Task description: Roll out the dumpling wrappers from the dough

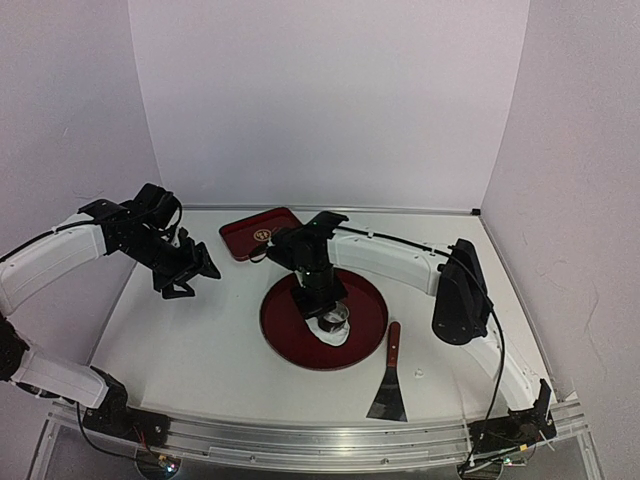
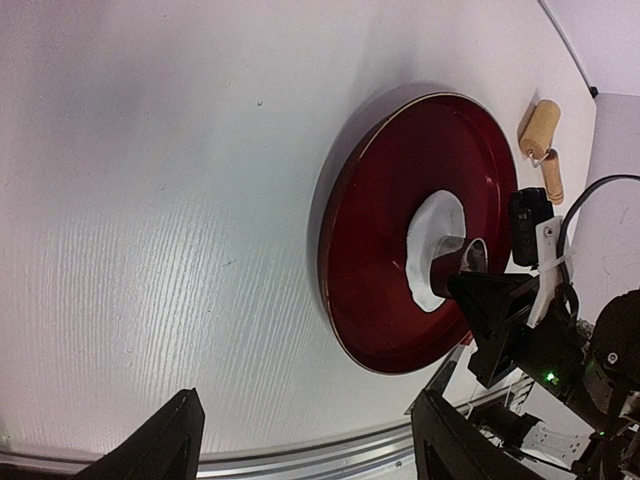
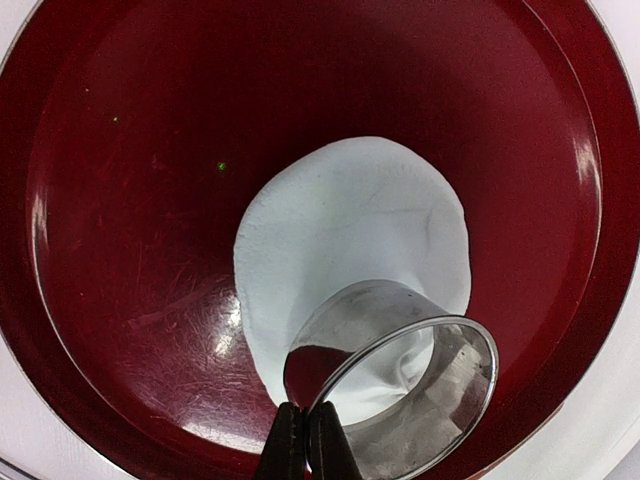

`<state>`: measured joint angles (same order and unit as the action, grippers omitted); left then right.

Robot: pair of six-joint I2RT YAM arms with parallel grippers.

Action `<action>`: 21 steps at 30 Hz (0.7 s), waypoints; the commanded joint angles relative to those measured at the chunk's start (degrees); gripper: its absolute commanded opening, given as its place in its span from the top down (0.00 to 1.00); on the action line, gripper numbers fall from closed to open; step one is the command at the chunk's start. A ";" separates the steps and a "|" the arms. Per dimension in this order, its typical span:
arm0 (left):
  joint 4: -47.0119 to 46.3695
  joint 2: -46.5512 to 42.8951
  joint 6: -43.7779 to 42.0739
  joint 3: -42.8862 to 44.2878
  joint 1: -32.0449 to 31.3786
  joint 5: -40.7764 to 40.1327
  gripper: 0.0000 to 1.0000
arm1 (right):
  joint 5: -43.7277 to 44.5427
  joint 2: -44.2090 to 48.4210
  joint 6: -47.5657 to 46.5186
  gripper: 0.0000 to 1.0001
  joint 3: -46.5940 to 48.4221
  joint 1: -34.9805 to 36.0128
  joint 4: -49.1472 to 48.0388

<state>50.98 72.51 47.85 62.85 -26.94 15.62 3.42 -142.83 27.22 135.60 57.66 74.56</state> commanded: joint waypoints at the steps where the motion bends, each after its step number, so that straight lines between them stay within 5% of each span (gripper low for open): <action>1: -0.27 -0.26 0.12 0.39 0.21 -1.14 0.27 | 1.56 -0.69 -1.56 1.00 1.83 -0.43 0.23; 21: -0.66 0.96 -0.56 1.09 0.21 -0.38 0.28 | -0.62 -2.67 -2.65 1.00 -0.31 -0.85 -2.58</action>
<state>50.98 73.48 47.92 62.85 -26.94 15.31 3.35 -144.36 25.06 135.63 57.25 72.50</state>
